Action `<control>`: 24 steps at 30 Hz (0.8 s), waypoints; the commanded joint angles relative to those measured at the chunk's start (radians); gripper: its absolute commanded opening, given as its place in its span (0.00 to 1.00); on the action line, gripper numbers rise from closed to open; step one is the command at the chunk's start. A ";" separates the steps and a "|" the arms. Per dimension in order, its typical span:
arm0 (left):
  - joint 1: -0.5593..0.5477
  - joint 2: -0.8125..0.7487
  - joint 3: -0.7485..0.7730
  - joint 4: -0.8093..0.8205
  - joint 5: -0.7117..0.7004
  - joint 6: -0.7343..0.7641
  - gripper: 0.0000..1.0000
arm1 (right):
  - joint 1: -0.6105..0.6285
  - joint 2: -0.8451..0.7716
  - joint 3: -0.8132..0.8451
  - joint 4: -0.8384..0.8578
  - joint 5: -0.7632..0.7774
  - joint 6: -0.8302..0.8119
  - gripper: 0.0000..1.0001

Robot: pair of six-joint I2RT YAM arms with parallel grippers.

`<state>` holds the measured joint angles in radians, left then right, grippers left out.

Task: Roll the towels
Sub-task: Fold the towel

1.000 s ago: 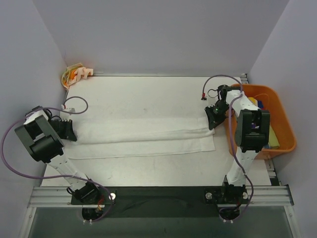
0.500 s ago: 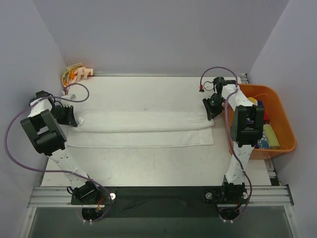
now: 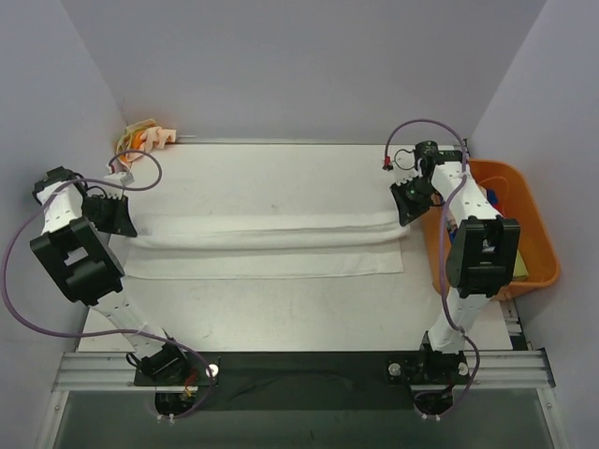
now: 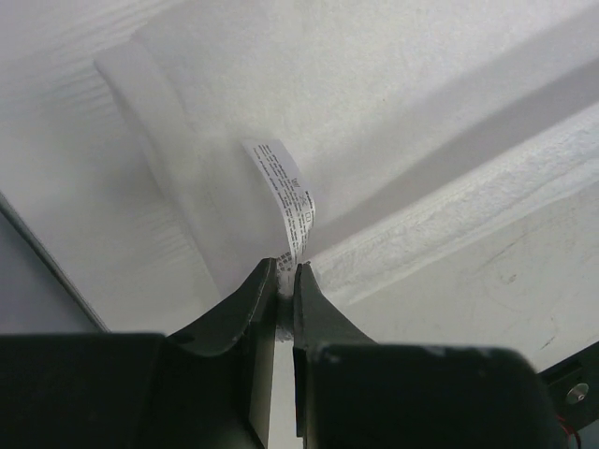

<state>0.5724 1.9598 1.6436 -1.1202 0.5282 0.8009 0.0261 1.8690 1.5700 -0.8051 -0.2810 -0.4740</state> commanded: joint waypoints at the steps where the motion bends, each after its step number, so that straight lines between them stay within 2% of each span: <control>1: 0.038 -0.044 -0.056 -0.017 -0.025 0.081 0.00 | -0.020 -0.018 -0.066 -0.057 0.037 -0.046 0.00; 6: 0.037 -0.032 -0.203 0.081 -0.014 0.054 0.00 | -0.011 0.062 -0.079 -0.014 0.031 -0.020 0.00; 11: 0.043 -0.022 -0.263 0.172 -0.020 0.029 0.00 | 0.000 0.104 -0.065 0.003 0.023 -0.009 0.00; 17: 0.055 -0.058 -0.242 0.160 0.030 0.049 0.00 | -0.009 0.041 -0.099 0.001 0.002 -0.034 0.00; 24: 0.067 -0.169 -0.278 0.082 0.088 0.165 0.01 | -0.012 -0.044 -0.152 -0.002 -0.021 -0.086 0.01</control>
<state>0.6151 1.9026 1.3735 -1.0100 0.5518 0.8742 0.0200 1.9144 1.4372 -0.7620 -0.2867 -0.5140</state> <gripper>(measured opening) 0.175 0.103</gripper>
